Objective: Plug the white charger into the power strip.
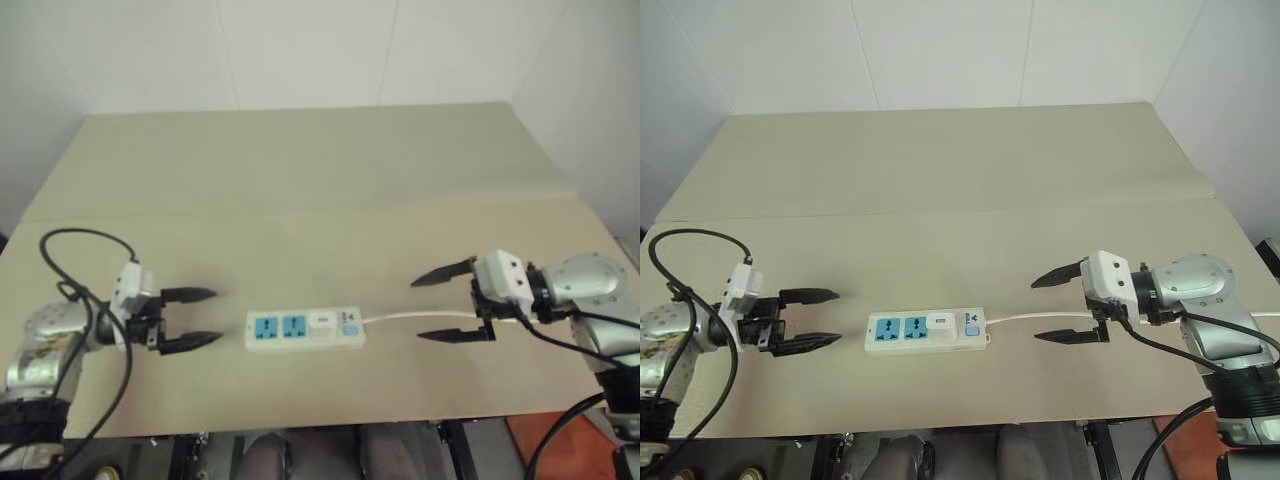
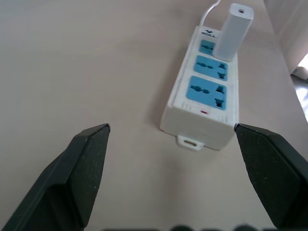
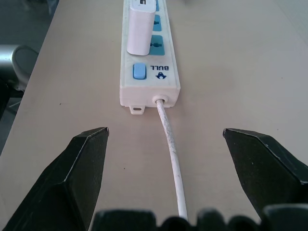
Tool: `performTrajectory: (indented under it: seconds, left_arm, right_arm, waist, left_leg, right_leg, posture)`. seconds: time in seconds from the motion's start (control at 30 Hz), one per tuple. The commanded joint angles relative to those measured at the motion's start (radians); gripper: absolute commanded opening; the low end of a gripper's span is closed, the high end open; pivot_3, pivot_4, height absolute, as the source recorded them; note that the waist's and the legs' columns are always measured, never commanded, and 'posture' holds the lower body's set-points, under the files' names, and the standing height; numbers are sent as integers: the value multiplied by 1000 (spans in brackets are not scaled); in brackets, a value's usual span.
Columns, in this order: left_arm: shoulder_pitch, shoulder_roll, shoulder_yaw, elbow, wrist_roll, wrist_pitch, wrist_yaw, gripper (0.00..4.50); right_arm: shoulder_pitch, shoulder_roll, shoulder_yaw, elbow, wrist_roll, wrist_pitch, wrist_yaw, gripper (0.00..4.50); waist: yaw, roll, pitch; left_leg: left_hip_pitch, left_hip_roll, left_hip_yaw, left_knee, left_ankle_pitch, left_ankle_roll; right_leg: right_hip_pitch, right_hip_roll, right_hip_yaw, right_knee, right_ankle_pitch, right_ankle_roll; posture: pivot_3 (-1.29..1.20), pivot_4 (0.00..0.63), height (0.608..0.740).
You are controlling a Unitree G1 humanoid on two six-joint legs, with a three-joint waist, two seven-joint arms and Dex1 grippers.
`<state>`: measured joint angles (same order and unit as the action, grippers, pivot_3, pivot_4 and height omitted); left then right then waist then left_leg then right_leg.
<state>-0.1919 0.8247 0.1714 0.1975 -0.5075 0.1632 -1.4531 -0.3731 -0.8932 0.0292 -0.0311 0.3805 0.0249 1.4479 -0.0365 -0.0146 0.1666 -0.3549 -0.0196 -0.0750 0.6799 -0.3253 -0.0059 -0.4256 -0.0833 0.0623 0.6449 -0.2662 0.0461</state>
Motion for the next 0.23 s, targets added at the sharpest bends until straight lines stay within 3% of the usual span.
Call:
performTrajectory:
  seconds: [0.03, 0.23]
  left_arm:
    - [-10, 4, 3, -33, 8, 5, 22, 4500]
    - [13, -7, 8, -60, 13, 1, 52, 4500]
  right_arm:
    - [0, -5, -24, -33, 15, 11, -12, 4449]
    - [0, 3, -15, -21, 6, -3, -16, 4449]
  waist:
    - [-1, 0, 0]
    - [-2, 0, 0]
  left_leg:
    - [0, 0, 0, 0, 0, 0]
    - [0, 0, 0, 0, 0, 0]
  right_leg:
    - [0, 0, 0, 0, 0, 0]
    - [0, 0, 0, 1, 0, 0]
  posture:
    - [0, 150, 740]
    - [0, 150, 740]
